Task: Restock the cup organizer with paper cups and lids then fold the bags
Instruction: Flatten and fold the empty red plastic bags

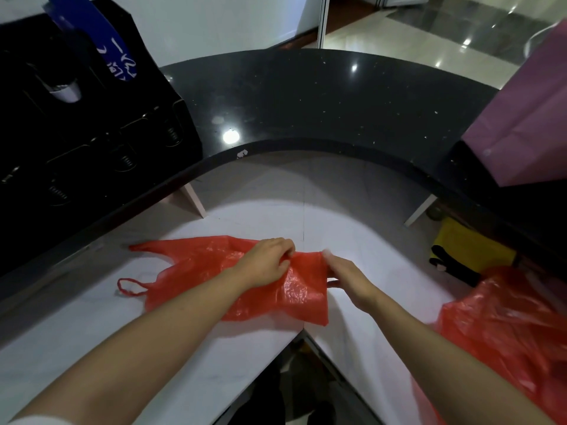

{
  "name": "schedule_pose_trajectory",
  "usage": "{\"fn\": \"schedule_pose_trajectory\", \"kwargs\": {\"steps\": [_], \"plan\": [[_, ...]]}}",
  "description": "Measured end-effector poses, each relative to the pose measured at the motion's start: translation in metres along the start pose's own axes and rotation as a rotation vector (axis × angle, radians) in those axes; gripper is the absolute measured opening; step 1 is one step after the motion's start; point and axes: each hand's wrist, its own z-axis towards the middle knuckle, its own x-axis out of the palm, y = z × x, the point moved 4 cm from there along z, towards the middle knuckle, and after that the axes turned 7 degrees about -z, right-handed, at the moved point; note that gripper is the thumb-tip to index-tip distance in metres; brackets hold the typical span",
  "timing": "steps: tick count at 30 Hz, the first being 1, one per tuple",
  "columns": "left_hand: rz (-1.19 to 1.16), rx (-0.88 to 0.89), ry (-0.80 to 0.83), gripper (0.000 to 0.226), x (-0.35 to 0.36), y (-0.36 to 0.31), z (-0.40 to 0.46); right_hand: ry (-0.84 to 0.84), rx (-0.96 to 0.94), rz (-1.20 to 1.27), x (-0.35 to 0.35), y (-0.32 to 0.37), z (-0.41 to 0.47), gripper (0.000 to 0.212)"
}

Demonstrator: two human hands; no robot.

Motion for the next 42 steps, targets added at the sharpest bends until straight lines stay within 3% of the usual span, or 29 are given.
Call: {"fn": "schedule_pose_trajectory", "kwargs": {"steps": [3, 7, 9, 11, 16, 18, 22, 27, 32, 35, 38, 40, 42], "plan": [[-0.078, -0.063, 0.018, 0.024, 0.001, -0.003, 0.002, -0.116, -0.041, -0.107, -0.001, -0.004, 0.002, 0.017], [0.044, -0.118, 0.129, 0.051, -0.003, -0.003, 0.004, -0.199, -0.032, -0.060, -0.006, -0.007, 0.003, 0.012], [0.167, -0.130, 0.243, 0.044, -0.004, 0.003, 0.007, -0.226, -0.022, -0.077, -0.011, -0.010, 0.004, 0.012], [0.202, -0.159, 0.356, 0.019, -0.001, 0.010, 0.010, -0.254, -0.001, -0.121, -0.018, -0.016, 0.005, 0.011], [0.052, -0.236, 0.456, 0.006, 0.002, 0.025, 0.010, -0.380, 0.017, -0.264, -0.036, -0.028, 0.002, 0.011], [-0.018, -0.273, 0.432, 0.012, 0.003, 0.028, 0.008, -0.440, 0.028, -0.324, -0.043, -0.029, 0.001, 0.013], [-0.080, -0.305, 0.474, 0.049, 0.006, 0.032, 0.000, -0.513, 0.059, -0.391, -0.056, -0.031, -0.001, 0.015], [-0.091, -0.355, 0.646, 0.022, 0.012, 0.053, -0.013, -0.531, 0.083, -0.468, -0.067, -0.037, -0.001, 0.012], [-0.116, -0.402, 0.512, 0.031, 0.007, 0.078, -0.018, -0.582, 0.115, -0.663, -0.065, -0.045, 0.000, 0.015], [-0.008, -0.391, 0.402, 0.023, 0.008, 0.092, -0.016, -0.613, 0.156, -0.763, -0.061, -0.050, 0.000, 0.014], [0.199, -0.414, 0.227, 0.031, 0.000, 0.094, -0.014, -0.655, 0.165, -0.744, -0.055, -0.051, 0.002, 0.018], [0.334, -0.336, 0.050, 0.036, -0.008, 0.077, -0.010, -0.678, 0.182, -0.724, -0.052, -0.051, 0.005, 0.018], [0.392, -0.149, -0.167, 0.035, -0.009, 0.045, -0.008, -0.692, 0.205, -0.707, -0.051, -0.052, 0.007, 0.017]]}}
